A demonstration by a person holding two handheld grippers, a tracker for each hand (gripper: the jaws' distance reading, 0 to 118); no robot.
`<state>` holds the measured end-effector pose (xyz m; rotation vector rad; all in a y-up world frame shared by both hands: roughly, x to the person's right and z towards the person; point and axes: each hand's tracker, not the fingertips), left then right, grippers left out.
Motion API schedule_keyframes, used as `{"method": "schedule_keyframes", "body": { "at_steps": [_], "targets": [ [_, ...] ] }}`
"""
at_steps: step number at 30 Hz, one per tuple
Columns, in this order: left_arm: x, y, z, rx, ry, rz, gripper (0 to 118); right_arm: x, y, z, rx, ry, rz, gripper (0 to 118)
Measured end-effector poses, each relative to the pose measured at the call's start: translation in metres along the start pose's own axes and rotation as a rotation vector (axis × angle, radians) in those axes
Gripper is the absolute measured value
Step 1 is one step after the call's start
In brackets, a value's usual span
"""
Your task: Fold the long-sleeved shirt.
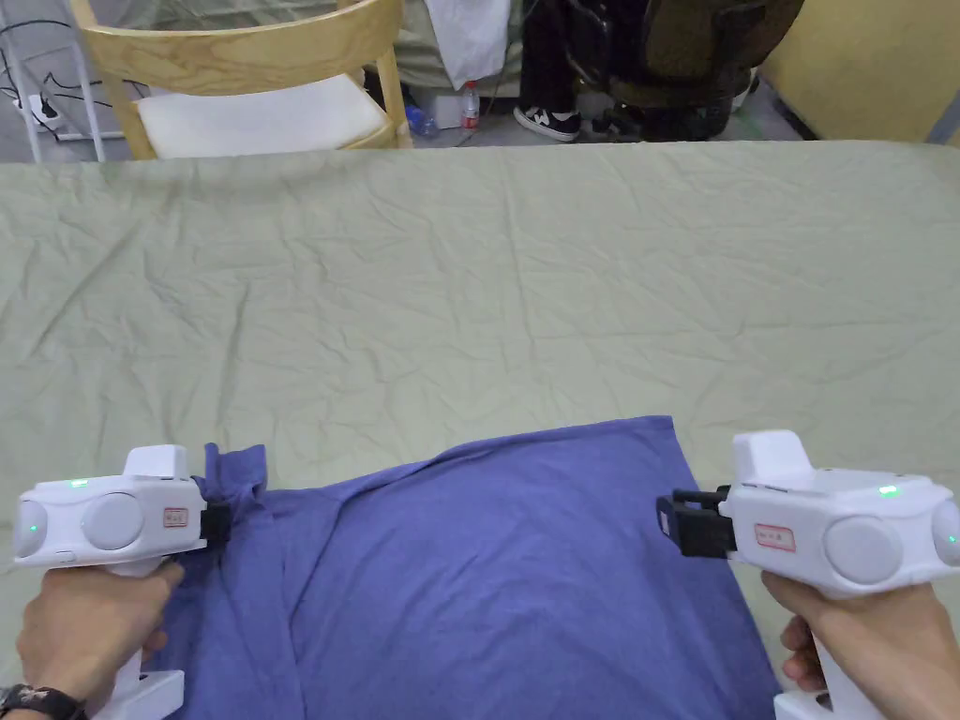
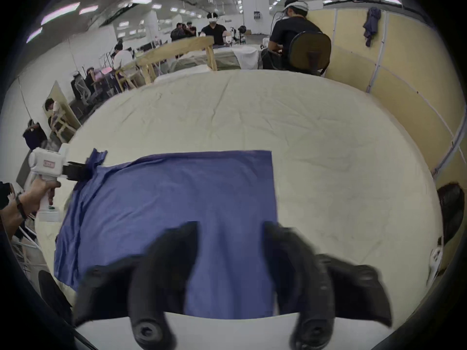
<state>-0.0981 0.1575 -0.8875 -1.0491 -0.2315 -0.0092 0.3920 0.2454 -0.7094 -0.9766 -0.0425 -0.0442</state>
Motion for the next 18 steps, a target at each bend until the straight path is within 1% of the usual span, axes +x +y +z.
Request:
{"method": "schedule_keyframes", "body": {
  "at_steps": [1,4,6,8,11,13,14,15,16,18],
  "targets": [
    [-0.001,0.000,0.000,-0.003,0.000,0.000,15,0.007,0.014,-0.010,-0.010,-0.001,0.007,67],
    [-0.006,0.001,-0.007,-0.007,-0.014,0.010,15,0.021,0.053,-0.039,0.011,-0.031,0.033,66],
    [-0.008,0.001,-0.008,-0.009,-0.020,0.019,15,0.025,0.075,-0.062,0.005,-0.082,0.100,66],
    [-0.007,0.001,-0.009,-0.010,-0.019,0.013,15,0.027,0.087,-0.086,-0.051,-0.059,0.128,66],
    [-0.007,0.001,-0.010,-0.012,-0.016,0.002,15,0.029,0.093,-0.124,-0.119,-0.039,0.091,65],
    [-0.008,0.001,-0.011,-0.013,-0.018,-0.003,15,0.030,0.091,-0.148,-0.136,-0.055,0.069,56],
    [-0.008,0.001,-0.010,-0.014,-0.021,0.000,15,0.029,0.086,-0.156,-0.164,-0.070,0.051,55],
    [-0.008,0.001,-0.011,-0.014,-0.023,0.003,15,0.027,0.080,-0.160,-0.145,-0.067,0.053,55],
    [-0.008,0.001,-0.011,-0.015,-0.023,0.003,15,0.023,0.080,-0.155,-0.113,-0.092,0.076,54],
    [-0.007,0.002,-0.011,-0.018,-0.021,-0.008,15,0.019,0.078,-0.150,-0.096,-0.092,0.128,42]
  ]
}}
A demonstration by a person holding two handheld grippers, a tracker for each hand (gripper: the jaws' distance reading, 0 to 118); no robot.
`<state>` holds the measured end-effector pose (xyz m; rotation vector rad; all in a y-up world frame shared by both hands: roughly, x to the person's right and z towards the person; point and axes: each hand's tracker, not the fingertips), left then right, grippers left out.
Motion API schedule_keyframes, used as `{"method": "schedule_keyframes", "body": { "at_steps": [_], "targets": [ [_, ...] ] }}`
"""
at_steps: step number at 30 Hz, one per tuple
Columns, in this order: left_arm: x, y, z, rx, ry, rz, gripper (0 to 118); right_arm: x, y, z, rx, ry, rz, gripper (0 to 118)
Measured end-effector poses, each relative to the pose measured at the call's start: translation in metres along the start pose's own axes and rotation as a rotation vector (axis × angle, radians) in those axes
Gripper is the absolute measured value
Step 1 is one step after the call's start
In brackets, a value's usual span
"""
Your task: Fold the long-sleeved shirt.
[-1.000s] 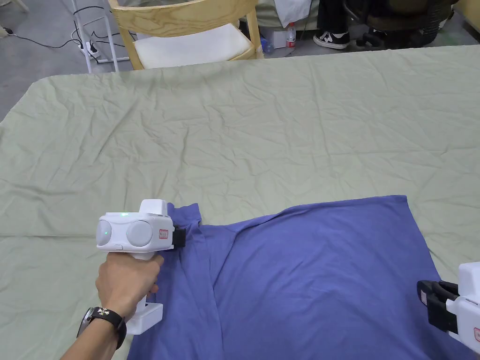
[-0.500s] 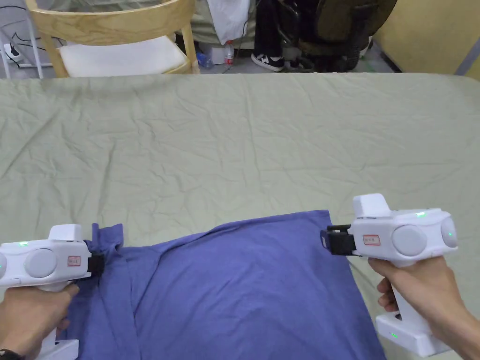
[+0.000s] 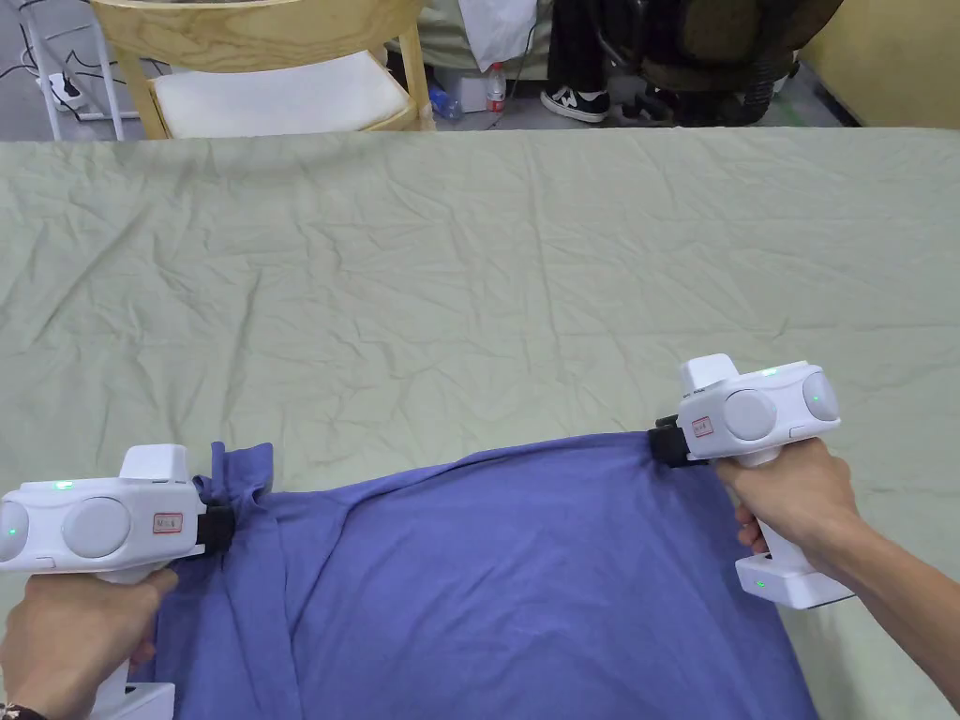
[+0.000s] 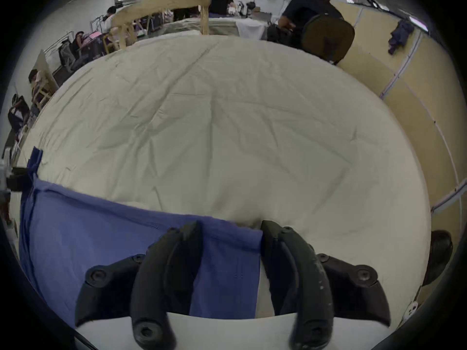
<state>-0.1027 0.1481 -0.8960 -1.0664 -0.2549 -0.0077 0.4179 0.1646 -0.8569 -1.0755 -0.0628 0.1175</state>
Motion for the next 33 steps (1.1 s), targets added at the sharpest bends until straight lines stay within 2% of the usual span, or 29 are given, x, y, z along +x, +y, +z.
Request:
{"method": "schedule_keyframes", "body": {
  "at_steps": [1,2,3,4,8,12,16,19,25,30,33],
  "targets": [
    [0.001,0.000,-0.001,-0.001,0.002,-0.008,15,-0.002,-0.003,0.004,0.010,0.020,0.023,36],
    [0.001,0.000,-0.001,-0.001,0.003,-0.011,15,-0.002,-0.003,0.005,0.006,0.020,0.018,18],
    [0.000,0.000,-0.001,0.001,0.004,-0.009,15,-0.003,-0.002,0.007,0.001,0.013,0.018,10],
    [-0.001,-0.002,0.001,0.008,0.002,-0.005,15,-0.003,-0.001,0.010,0.001,0.021,0.003,9],
    [-0.004,0.005,0.025,0.024,-0.037,0.098,15,-0.003,-0.004,0.039,0.065,0.006,-0.057,8],
    [0.006,0.004,0.072,0.102,-0.029,0.020,15,0.005,-0.012,0.082,0.138,0.028,-0.052,8],
    [0.019,-0.012,0.121,0.201,-0.029,-0.007,15,0.010,-0.035,0.132,0.226,0.055,-0.088,8],
    [0.028,-0.028,0.156,0.237,-0.042,-0.033,14,0.007,-0.061,0.174,0.250,0.059,-0.070,7],
    [0.040,-0.079,0.219,0.301,-0.055,-0.067,14,0.009,-0.126,0.239,0.302,0.104,-0.131,7],
    [0.048,-0.137,0.253,0.302,-0.051,-0.126,14,-0.001,-0.190,0.271,0.286,0.127,-0.105,7],
    [0.049,-0.174,0.251,0.248,-0.058,-0.159,14,-0.010,-0.233,0.271,0.233,0.138,-0.089,7]
  ]
}}
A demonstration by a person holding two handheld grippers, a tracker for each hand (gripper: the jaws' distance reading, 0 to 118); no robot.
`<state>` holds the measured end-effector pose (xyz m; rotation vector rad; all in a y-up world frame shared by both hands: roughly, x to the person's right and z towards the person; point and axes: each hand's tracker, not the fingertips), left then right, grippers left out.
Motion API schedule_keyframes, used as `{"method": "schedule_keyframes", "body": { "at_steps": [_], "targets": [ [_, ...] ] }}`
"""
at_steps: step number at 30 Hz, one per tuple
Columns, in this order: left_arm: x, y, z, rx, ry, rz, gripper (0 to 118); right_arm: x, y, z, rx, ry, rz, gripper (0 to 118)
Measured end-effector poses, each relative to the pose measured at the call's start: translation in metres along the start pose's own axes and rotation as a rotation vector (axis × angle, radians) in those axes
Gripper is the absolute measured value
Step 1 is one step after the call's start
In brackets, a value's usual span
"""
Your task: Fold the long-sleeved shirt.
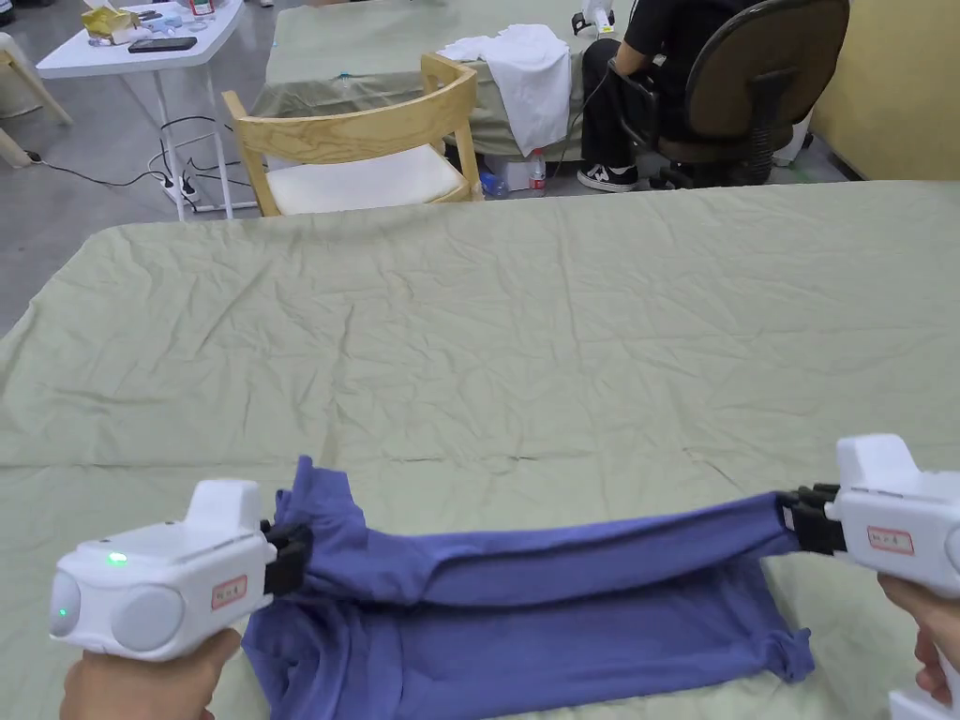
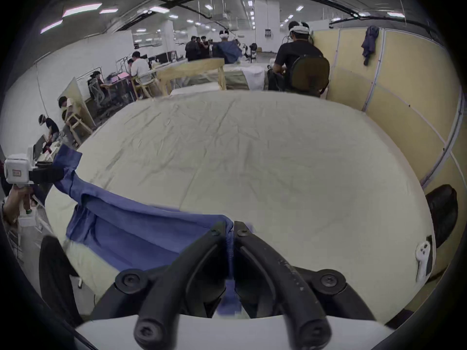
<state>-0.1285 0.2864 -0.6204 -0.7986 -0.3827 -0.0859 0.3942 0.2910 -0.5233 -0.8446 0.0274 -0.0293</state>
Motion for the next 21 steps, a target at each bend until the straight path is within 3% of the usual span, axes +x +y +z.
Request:
{"method": "schedule_keyframes", "body": {
  "at_steps": [8,18,21],
  "targets": [
    [-0.001,-0.080,-0.023,-0.202,-0.013,0.118,14,0.011,-0.078,-0.036,-0.157,-0.001,-0.110,7],
    [-0.022,-0.076,-0.045,-0.319,-0.046,0.238,14,0.014,-0.080,-0.048,-0.198,-0.004,-0.120,8],
    [-0.018,-0.074,-0.042,-0.316,-0.037,0.239,26,0.013,-0.079,-0.044,-0.176,-0.005,-0.124,8]
  ]
}}
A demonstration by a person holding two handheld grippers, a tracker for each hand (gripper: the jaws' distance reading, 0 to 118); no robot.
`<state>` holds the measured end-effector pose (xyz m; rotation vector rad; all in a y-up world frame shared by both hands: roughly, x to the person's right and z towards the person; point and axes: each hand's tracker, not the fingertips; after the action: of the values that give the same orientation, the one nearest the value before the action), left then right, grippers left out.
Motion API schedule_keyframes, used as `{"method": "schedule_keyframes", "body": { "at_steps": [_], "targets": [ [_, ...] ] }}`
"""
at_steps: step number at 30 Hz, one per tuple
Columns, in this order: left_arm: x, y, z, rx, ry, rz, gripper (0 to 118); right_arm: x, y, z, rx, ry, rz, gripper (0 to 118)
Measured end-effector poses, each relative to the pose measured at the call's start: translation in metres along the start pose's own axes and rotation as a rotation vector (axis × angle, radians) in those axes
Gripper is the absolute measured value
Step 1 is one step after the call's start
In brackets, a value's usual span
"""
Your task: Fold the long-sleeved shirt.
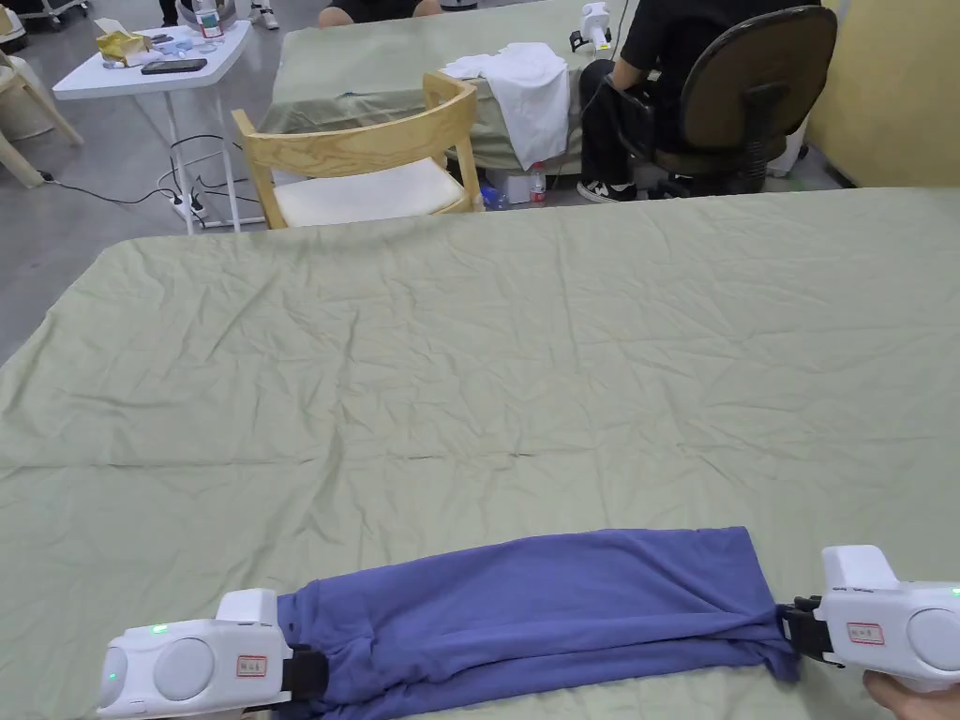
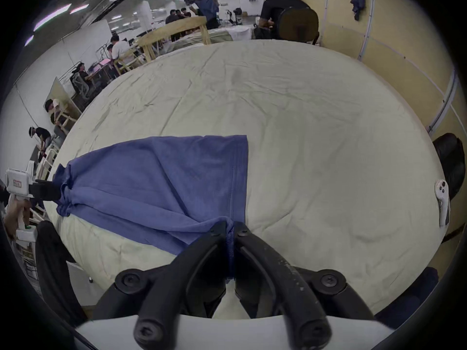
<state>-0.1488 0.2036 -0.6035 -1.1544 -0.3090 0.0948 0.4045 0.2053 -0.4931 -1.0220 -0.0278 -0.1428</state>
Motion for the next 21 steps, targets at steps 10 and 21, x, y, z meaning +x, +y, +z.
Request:
{"method": "schedule_keyframes", "body": {
  "at_steps": [10,21],
  "targets": [
    [-0.006,-0.014,0.059,0.192,0.082,0.030,61,-0.021,0.016,0.045,0.110,-0.032,0.065,34],
    [0.023,-0.047,0.129,0.425,0.162,0.011,35,-0.101,0.018,0.116,0.387,0.014,0.088,34]
  ]
}}
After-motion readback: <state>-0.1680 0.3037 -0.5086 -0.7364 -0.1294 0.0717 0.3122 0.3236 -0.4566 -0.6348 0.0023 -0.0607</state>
